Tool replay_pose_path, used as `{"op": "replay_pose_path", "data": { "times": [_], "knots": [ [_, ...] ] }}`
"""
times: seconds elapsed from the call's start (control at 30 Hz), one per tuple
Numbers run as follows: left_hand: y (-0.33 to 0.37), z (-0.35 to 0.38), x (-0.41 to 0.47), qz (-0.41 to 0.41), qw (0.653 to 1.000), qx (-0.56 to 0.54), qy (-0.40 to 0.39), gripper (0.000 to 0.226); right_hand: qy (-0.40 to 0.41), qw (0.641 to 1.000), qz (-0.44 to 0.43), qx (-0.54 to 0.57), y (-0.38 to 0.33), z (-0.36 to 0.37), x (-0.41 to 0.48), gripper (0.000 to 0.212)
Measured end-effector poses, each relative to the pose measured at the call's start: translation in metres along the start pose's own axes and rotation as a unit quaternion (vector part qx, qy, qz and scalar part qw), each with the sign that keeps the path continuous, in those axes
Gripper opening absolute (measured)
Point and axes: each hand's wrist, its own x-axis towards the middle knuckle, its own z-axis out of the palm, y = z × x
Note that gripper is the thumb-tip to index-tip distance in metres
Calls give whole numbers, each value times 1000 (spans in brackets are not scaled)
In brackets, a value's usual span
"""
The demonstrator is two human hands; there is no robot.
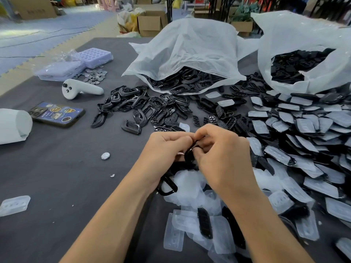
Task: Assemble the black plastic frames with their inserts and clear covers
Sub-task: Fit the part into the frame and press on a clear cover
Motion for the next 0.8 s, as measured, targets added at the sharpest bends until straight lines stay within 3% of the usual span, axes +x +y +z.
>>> {"op": "replay_pose_path", "data": {
  "times": [0.13, 0.27, 0.37, 0.5, 0.6, 0.7, 0.8],
  "knots": [
    [1, -2, -1, 28, 998, 24, -43, 56, 47, 998, 30, 28, -2, 4, -2, 37],
    [2, -1, 0, 49, 999, 7, 9, 63, 98, 994, 37, 13, -4, 10, -4, 44],
    [5, -7, 0, 56, 998, -8, 11, 60, 90, 994, 57, 2, 2, 3, 1, 56],
    [7, -9, -2, 56, 998, -12, 3, 55, -29, 983, 108, 148, 8, -3, 8, 7],
    [6, -5, -2, 50, 998, -5, 38, 43, -15, 975, 128, 181, 10, 1, 9, 14],
    [6, 1, -3, 2, 998, -36, 50, 20, 16, 945, 177, 276, 9, 0, 10, 20],
    [6, 4, -2, 11, 996, -13, 86, 18, 5, 946, 173, 274, 11, 1, 9, 16]
  ]
}}
